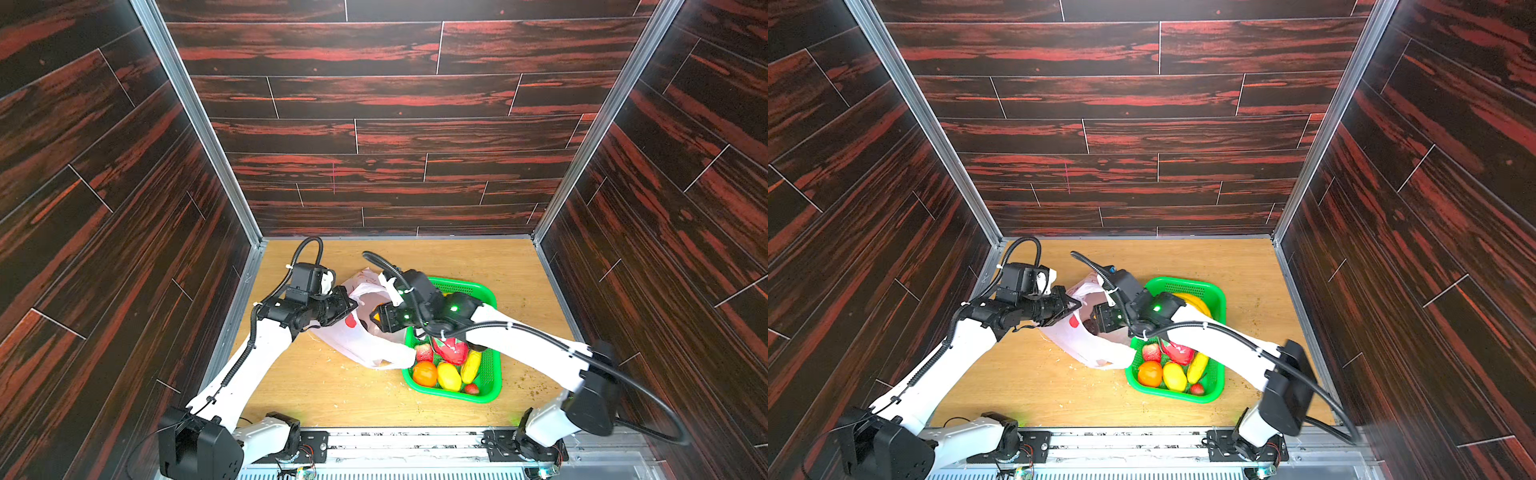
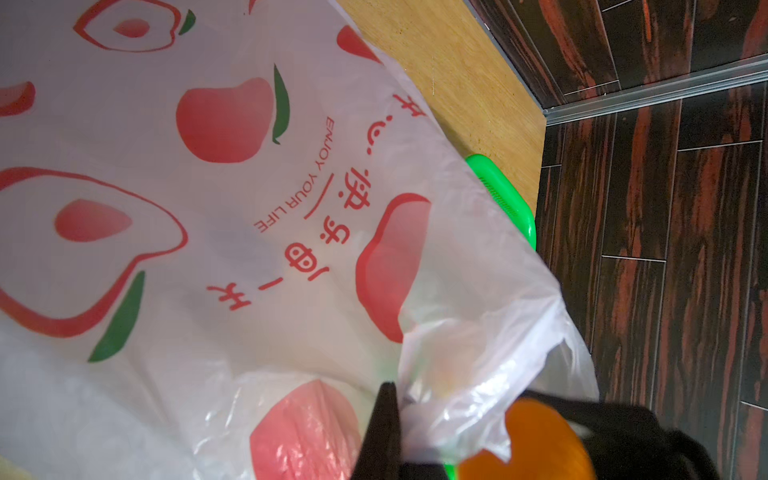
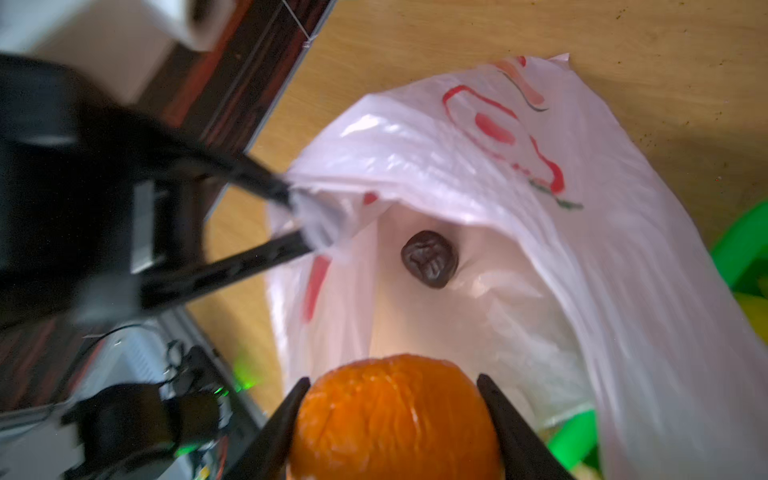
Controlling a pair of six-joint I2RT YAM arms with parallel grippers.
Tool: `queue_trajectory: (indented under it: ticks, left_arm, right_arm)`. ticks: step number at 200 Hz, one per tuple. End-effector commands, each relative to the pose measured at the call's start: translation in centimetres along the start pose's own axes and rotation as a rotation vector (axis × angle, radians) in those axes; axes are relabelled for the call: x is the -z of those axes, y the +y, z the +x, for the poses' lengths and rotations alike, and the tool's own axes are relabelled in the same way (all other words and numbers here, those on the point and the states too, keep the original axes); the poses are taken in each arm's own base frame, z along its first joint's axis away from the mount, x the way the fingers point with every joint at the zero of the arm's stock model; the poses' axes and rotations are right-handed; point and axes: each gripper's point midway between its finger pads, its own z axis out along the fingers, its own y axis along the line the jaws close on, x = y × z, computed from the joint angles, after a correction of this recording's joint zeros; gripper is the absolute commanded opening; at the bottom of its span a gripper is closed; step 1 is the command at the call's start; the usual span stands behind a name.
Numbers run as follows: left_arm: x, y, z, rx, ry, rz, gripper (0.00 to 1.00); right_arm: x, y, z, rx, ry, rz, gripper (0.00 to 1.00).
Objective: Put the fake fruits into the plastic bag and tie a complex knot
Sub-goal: 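Lift the orange and carry it to the bag opening with the right gripper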
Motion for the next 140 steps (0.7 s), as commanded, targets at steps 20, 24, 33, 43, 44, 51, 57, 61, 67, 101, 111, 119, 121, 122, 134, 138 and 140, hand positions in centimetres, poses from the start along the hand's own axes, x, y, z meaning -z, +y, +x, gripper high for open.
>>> queue_trajectory:
  ticks: [20,24,33,43,44,51,57,61,67,101,111,119,121,122,134,138,140]
  left_arm:
    - [1.5,-0.1,0.3,-0.015,-0.018,-0.022,0.0]
    - [1.6,0.0,0.3,-0.017,-0.022,-0.033,0.0]
    - [1.8,0.3,0.2,-0.019,-0.032,-0.051,0.0]
    - [1.8,0.3,0.2,-0.022,-0.035,-0.052,0.0]
    - [1.8,0.3,0.2,-0.021,-0.035,-0.051,0.0]
    - [1.8,0.2,0.3,-0.02,-0.032,-0.044,0.0]
    - [1.7,0.1,0.3,-0.018,-0.029,-0.038,0.0]
    - [1.7,0.0,0.4,-0.018,-0.024,-0.033,0.0]
    - [1.6,0.0,0.4,-0.014,-0.019,-0.03,0.0]
    - [1.2,-0.1,0.4,0.001,-0.014,-0.013,0.0]
    - [1.1,0.0,0.5,0.005,-0.01,-0.014,0.0]
    - [1.0,0.0,0.5,0.006,-0.009,-0.014,0.0]
    - [1.0,0.1,0.5,0.006,-0.009,-0.016,0.0]
    - [1.0,0.1,0.5,0.007,-0.009,-0.017,0.0]
    - [0.9,0.1,0.5,0.007,-0.007,-0.016,0.0]
    - [0.9,0.1,0.5,0.01,-0.004,-0.018,0.0]
    - [0.9,0.1,0.5,0.01,-0.004,-0.018,0.0]
  right_arm:
    - [-3.5,-1.0,-1.2,0.03,-0.056,0.071,0.44]
    - [-3.8,-1.1,-1.2,0.033,-0.057,0.076,0.45]
    - [-4.4,-1.5,-1.2,0.035,-0.062,0.094,0.46]
    - [-5.0,-1.8,-1.4,0.039,-0.074,0.105,0.47]
    - [-5.1,-1.8,-1.4,0.039,-0.075,0.105,0.47]
    - [-5.5,-2.0,-1.6,0.038,-0.081,0.108,0.47]
    - [-5.7,-2.0,-1.8,0.035,-0.091,0.105,0.48]
    - [-6.0,-2.1,-1.9,0.033,-0.094,0.101,0.48]
    - [-6.3,-2.2,-2.0,0.026,-0.1,0.094,0.48]
    - [-7.8,-1.8,-2.6,0.015,-0.117,0.037,0.48]
    - [-8.0,-1.6,-2.6,0.015,-0.113,0.029,0.48]
    - [-8.3,-1.6,-2.6,0.016,-0.109,0.024,0.5]
    - [-8.3,-1.5,-2.6,0.017,-0.11,0.022,0.5]
    - [-8.3,-1.5,-2.6,0.016,-0.109,0.022,0.5]
    - [-8.6,-1.5,-2.6,0.019,-0.106,0.019,0.53]
    - [-8.7,-1.4,-2.5,0.019,-0.104,0.017,0.54]
    - [-8.8,-1.5,-2.5,0.021,-0.104,0.018,0.54]
